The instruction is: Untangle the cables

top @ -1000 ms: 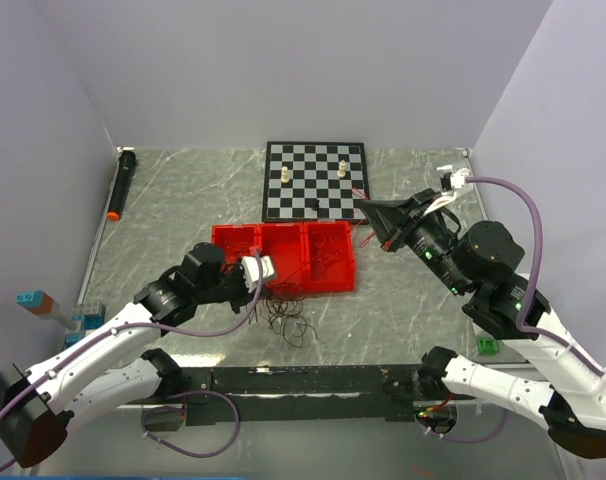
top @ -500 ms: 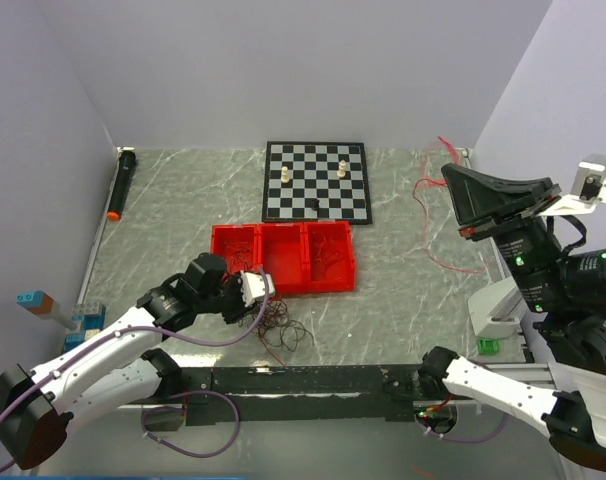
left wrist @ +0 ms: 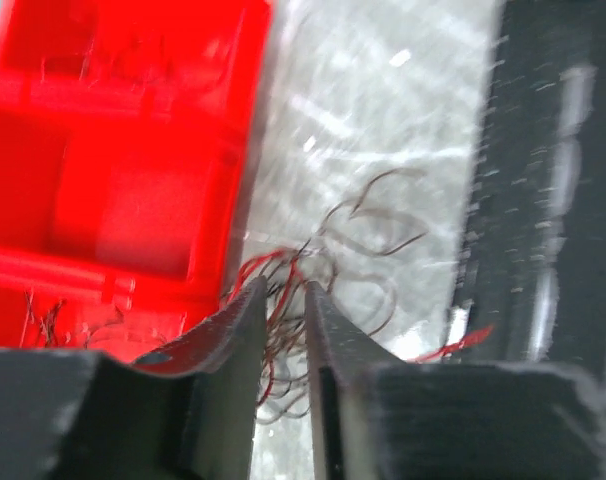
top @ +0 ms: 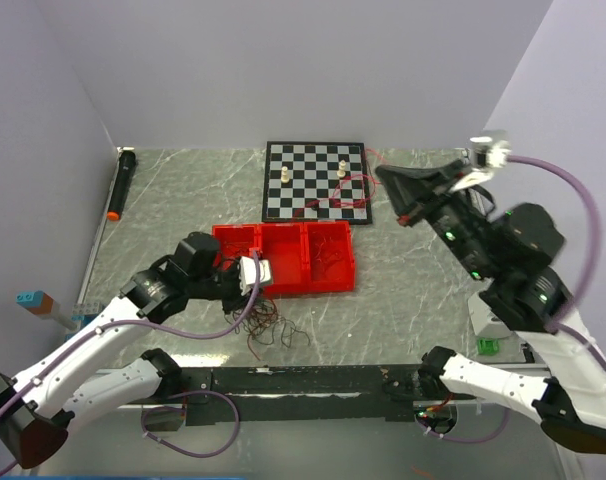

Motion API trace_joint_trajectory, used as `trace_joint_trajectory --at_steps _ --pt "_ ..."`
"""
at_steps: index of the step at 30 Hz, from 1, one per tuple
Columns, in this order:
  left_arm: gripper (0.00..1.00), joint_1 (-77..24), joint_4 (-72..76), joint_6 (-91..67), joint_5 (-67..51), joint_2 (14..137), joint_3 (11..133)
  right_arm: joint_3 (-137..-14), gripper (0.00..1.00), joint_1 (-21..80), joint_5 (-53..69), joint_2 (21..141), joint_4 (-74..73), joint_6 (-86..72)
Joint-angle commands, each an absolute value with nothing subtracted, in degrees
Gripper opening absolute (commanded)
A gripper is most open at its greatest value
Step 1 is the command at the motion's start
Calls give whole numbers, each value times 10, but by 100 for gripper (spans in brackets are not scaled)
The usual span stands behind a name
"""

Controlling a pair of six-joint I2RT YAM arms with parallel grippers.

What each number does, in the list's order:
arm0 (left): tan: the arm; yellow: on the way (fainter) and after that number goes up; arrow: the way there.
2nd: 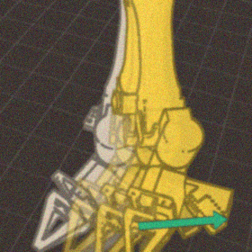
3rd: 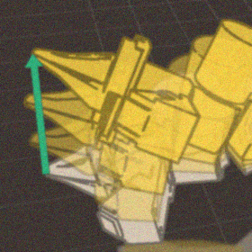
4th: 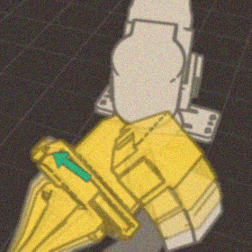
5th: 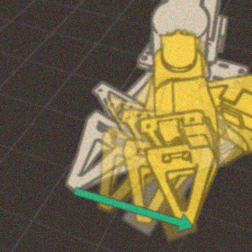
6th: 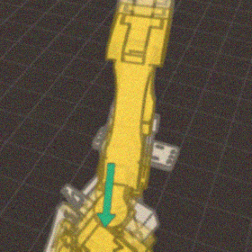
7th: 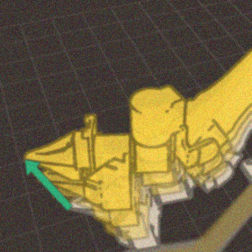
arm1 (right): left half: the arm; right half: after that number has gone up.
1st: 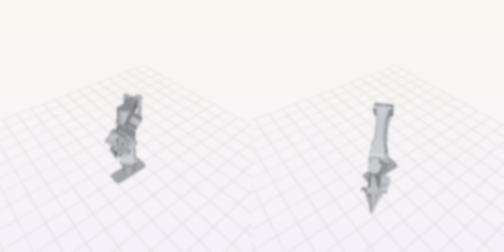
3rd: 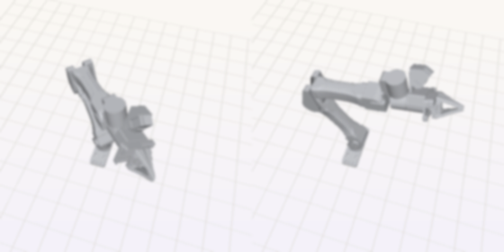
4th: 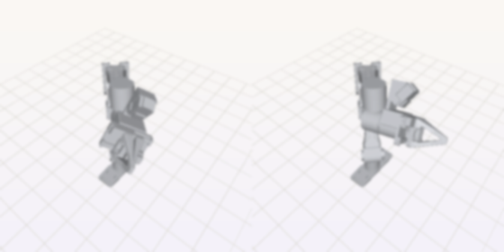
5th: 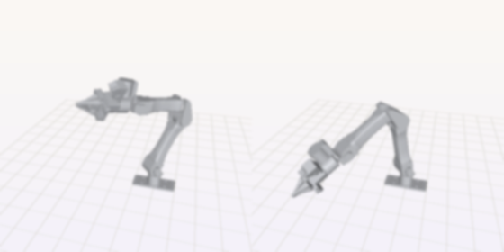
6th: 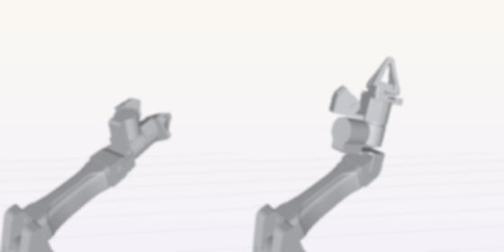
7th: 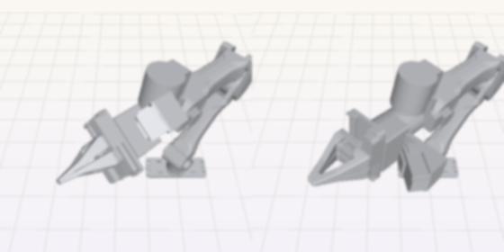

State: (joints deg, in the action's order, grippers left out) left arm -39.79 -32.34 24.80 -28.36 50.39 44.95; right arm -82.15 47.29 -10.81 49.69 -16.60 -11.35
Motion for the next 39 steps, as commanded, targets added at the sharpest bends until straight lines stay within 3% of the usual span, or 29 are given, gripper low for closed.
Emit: trace_joint_trajectory --at_steps 1,13,15,17,19,27,39 --pt "22 -396 -400 264 -376 497 485 -806 0 455 -55 551 -118 -136" --pt "19 -388 -447 288 -307 499 584 -737 0 360 24 635 -64 -178" --pt "28 -388 -460 285 -298 511 622 -716 0 351 23 647 -55 -174" --pt "46 -388 -474 272 -290 531 657 -695 0 341 19 663 -42 -171" --pt "53 -388 -489 259 -273 554 686 -679 0 333 18 680 -33 -170" --pt "50 -388 -520 282 -208 592 749 -636 0 323 1 727 -6 -158" --pt "48 -388 -507 270 -220 612 777 -624 0 297 -16 650 -13 -156"
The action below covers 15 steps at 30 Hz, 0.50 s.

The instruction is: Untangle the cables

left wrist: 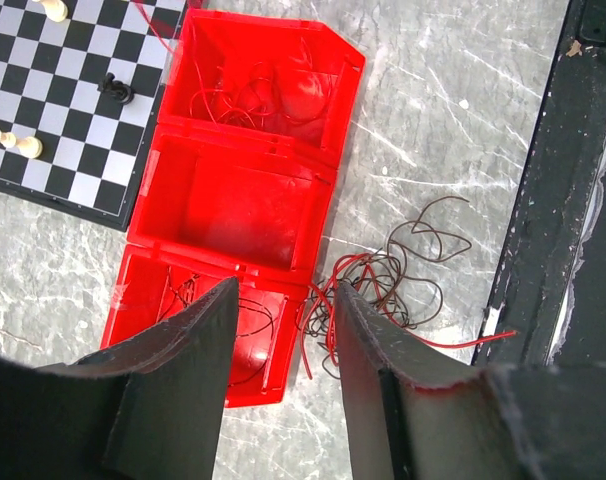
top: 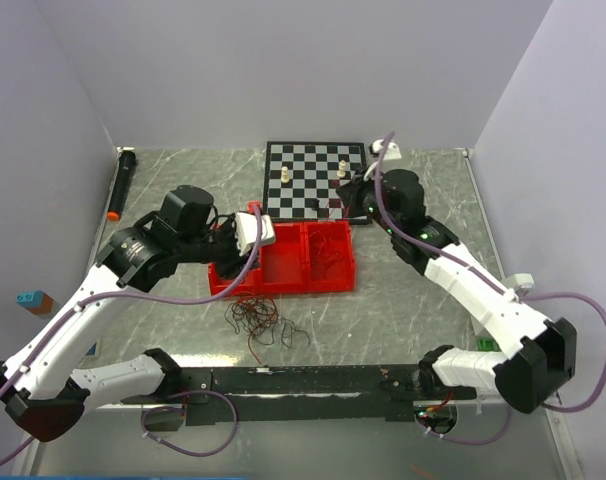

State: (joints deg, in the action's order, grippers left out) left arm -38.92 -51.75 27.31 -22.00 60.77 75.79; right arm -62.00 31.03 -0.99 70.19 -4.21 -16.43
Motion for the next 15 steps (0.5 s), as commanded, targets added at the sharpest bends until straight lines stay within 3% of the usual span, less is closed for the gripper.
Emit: trace_joint_trajectory --at_steps 1,15 --pt "48 -388 -506 272 -221 612 776 -626 0 295 -14 643 -16 -156" --pt "47 -388 -508 274 -234 606 772 -635 0 287 -4 645 -14 -162"
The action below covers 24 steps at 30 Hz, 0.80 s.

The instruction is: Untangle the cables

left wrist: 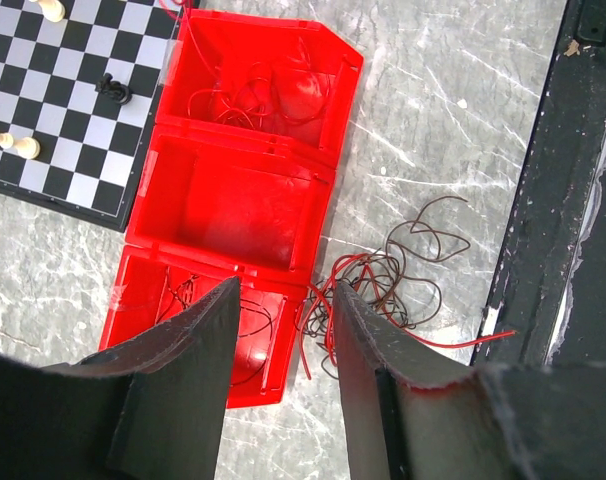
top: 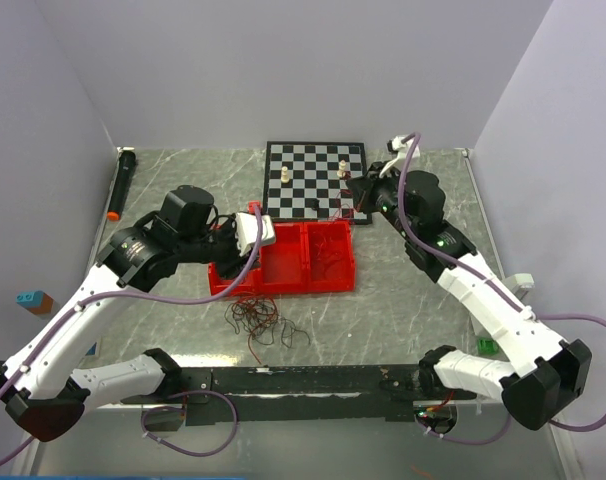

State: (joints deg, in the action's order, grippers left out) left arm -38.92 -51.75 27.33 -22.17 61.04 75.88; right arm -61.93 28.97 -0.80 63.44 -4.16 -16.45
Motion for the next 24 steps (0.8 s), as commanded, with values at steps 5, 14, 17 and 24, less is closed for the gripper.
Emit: trace_joint_trajectory --at_steps 5,14,17,24 --pt "47 -388 -512 273 -237 606 776 -614 0 286 -4 662 12 -166" --pt "48 -388 -514 275 -249 608 778 -585 0 287 -11 676 17 -165" --pt "48 -388 -517 277 -250 610 780 -575 0 287 -4 682 23 -170" --pt "48 -388 -519 279 -257 613 782 -541 0 293 29 701 47 -207"
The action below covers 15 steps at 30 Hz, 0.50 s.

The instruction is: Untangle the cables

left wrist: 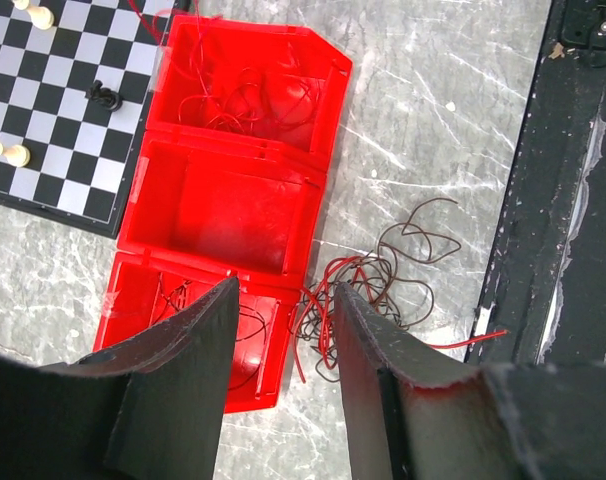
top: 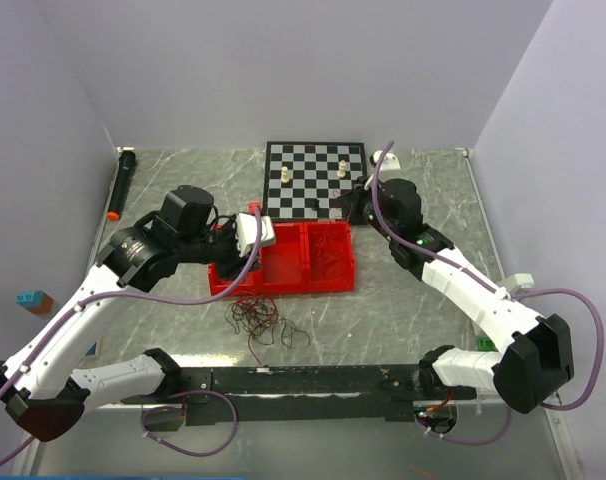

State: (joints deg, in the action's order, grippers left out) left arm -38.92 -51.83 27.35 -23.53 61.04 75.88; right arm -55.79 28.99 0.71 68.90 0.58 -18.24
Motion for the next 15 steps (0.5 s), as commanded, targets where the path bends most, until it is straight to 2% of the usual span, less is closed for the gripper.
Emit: trace_joint_trajectory --at_steps 1,8,15 --pt "48 -388 -519 280 -260 614 782 -538 0 295 30 707 48 -213" --pt "46 -388 -529 294 -284 615 785 -483 0 299 40 763 83 -258" --pt "48 -388 -499 272 -255 609 733 -484 0 321 30 839 80 -283"
